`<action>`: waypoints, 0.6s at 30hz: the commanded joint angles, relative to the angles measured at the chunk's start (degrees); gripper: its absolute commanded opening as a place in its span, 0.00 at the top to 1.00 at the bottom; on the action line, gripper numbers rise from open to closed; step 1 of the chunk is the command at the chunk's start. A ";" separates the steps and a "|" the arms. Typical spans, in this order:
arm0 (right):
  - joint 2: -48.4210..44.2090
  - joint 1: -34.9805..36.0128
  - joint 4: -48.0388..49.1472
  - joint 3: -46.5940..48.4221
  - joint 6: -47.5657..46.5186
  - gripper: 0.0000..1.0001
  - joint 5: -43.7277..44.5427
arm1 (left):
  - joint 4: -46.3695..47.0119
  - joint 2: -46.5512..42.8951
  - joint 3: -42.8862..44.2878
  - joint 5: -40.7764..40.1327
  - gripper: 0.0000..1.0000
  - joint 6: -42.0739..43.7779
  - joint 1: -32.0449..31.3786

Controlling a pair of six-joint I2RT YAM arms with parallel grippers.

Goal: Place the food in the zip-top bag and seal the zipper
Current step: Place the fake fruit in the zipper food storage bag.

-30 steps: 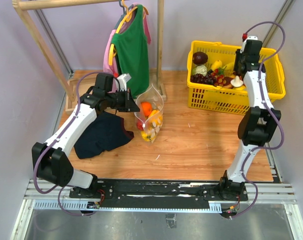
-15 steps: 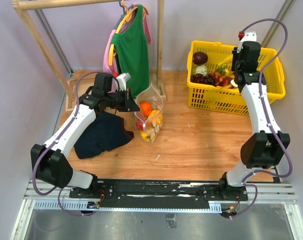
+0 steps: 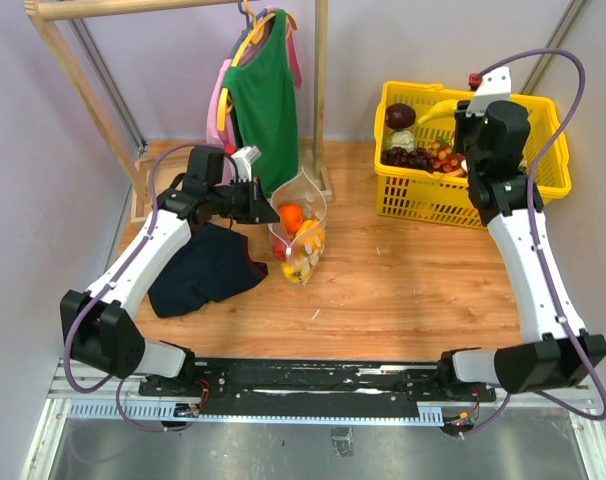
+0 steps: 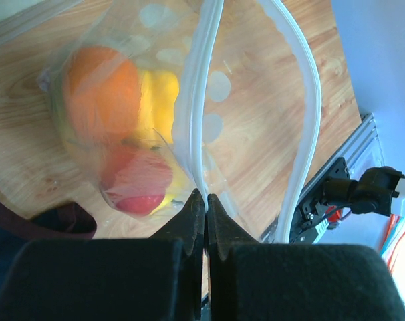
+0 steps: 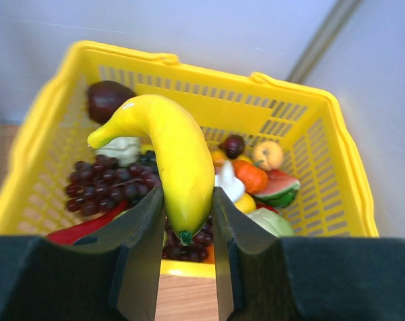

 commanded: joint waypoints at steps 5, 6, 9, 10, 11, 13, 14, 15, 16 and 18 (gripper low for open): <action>-9.36 9.25 -2.00 -2.28 -3.45 0.99 -12.47 | 1.57 -1.85 -0.42 1.83 1.00 -0.21 0.38; -9.90 10.63 -2.80 -2.45 -4.04 0.99 -13.92 | 1.56 -1.85 -0.43 1.79 0.99 -0.16 0.40; -11.00 15.07 -4.51 -3.01 -6.05 0.99 -16.96 | 1.52 -1.77 -0.41 1.64 1.00 -0.14 0.40; -11.28 16.68 -4.93 -3.19 -6.77 0.99 -17.20 | 1.51 -1.77 -0.41 1.57 1.00 -0.14 0.36; -11.41 18.09 -5.47 -3.39 -7.38 0.99 -17.63 | 1.48 -1.77 -0.41 1.49 1.00 -0.14 0.36; -11.51 21.60 -6.65 -3.56 -8.61 0.99 -18.50 | 1.39 -1.98 -0.32 1.41 1.00 -0.06 0.36; -11.39 23.22 -7.45 -3.53 -9.20 0.99 -18.84 | 1.46 -2.13 -0.38 1.35 1.00 0.00 0.36; -11.18 25.20 -8.37 -3.37 -10.31 0.99 -18.77 | 1.41 -2.26 -0.38 1.27 1.00 -0.01 0.36; -10.93 27.00 -9.20 -3.13 -11.10 0.99 -18.54 | 1.42 -2.37 -0.46 1.16 1.00 0.07 0.36; -10.21 30.35 -10.99 -2.67 -12.56 0.99 -17.94 | 1.41 -2.32 -0.39 0.96 1.00 0.11 0.41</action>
